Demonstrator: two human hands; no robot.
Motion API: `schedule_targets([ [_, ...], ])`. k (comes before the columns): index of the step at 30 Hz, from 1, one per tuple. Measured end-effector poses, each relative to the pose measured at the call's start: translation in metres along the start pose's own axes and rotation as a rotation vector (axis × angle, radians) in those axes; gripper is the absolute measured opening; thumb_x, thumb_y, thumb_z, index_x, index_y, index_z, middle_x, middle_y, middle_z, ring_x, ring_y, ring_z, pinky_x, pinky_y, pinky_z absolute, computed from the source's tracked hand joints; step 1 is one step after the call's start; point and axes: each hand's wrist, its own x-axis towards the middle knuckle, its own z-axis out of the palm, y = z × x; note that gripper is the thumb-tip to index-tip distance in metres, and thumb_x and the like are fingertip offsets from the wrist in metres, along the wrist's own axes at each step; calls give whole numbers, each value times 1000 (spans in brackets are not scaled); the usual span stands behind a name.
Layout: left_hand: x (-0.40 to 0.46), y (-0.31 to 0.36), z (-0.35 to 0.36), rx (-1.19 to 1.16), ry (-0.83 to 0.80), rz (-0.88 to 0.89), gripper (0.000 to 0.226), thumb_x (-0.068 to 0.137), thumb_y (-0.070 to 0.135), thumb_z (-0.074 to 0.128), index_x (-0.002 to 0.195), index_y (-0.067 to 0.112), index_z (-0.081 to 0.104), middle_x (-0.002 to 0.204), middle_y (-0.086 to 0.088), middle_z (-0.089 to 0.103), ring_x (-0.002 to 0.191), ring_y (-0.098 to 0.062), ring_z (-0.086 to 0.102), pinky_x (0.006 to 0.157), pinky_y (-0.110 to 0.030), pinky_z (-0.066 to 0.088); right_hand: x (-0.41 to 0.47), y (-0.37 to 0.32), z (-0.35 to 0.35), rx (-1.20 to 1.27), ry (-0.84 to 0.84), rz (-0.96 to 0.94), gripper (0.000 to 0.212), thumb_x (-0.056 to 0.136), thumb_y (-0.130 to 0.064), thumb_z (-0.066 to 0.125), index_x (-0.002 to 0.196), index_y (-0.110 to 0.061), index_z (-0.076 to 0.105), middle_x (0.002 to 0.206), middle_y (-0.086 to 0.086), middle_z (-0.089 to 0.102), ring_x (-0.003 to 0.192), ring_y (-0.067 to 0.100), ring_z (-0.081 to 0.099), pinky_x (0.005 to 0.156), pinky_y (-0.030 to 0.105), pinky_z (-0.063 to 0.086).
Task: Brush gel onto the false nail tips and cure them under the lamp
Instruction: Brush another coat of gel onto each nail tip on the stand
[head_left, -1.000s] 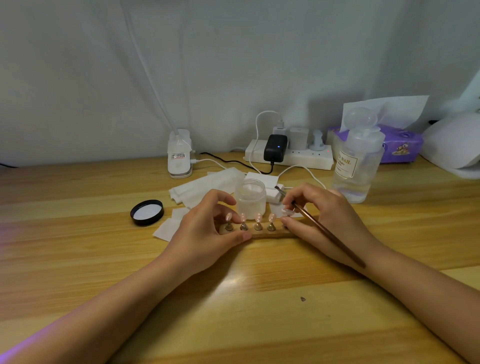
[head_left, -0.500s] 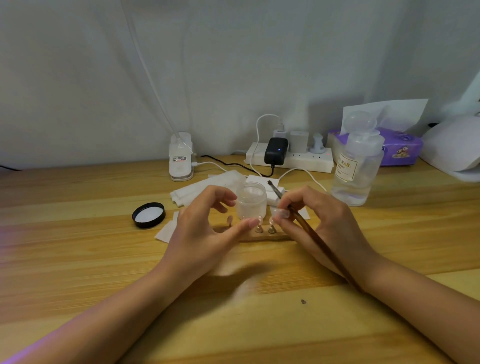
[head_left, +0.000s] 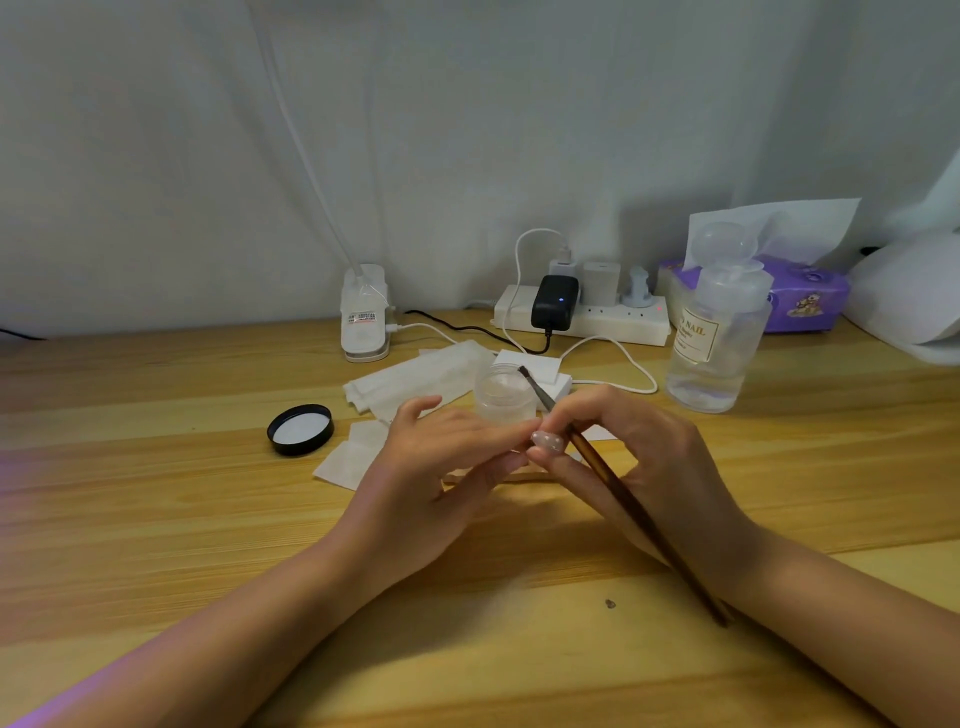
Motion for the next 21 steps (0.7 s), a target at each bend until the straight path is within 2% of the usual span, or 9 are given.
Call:
schedule_targets([
  [7,1,2,0,-19,3,19,36,82,22,62,116,30,53,113,17,61,97,5,59,106,-32,27,1,0,-4,-25,13,-17,19,80,-22,63,96,-13,55,89,-11,56,87,-3,54,79,5,43],
  [10,2,4,-1,-31,17,3,33,82,25,58,114,30,54,115,17,59,99,5,58,104,-33,27,1,-1,-4,-40,20,-13,19,79,-21,64,92,-8,58,87,-9,57,87,-1,55,78,5,44],
  [12,3,6,-2,-47,35,-22,30,81,27,57,111,31,55,111,16,61,95,6,59,103,-33,28,1,-3,-2,-21,16,-14,19,80,-23,63,95,-14,55,88,-10,57,88,-2,55,79,6,45],
  [15,3,8,-4,-71,66,-53,26,80,28,62,105,33,57,92,22,65,89,6,58,97,-44,40,1,-4,-1,10,-7,-17,17,81,-20,62,97,-16,55,90,-11,57,90,-3,55,80,6,44],
  [18,3,10,-4,-96,94,-88,27,78,20,68,98,35,60,91,25,63,90,4,60,87,-50,48,1,-3,0,22,-24,-20,16,82,-13,66,95,-6,60,93,-11,57,91,-2,57,80,9,47],
  [21,3,11,-3,-138,100,-109,32,77,16,68,105,31,60,95,16,67,94,-6,63,86,-52,49,2,-3,1,13,-49,-33,18,84,-16,59,102,-15,55,97,-18,56,98,-10,53,82,9,46],
])
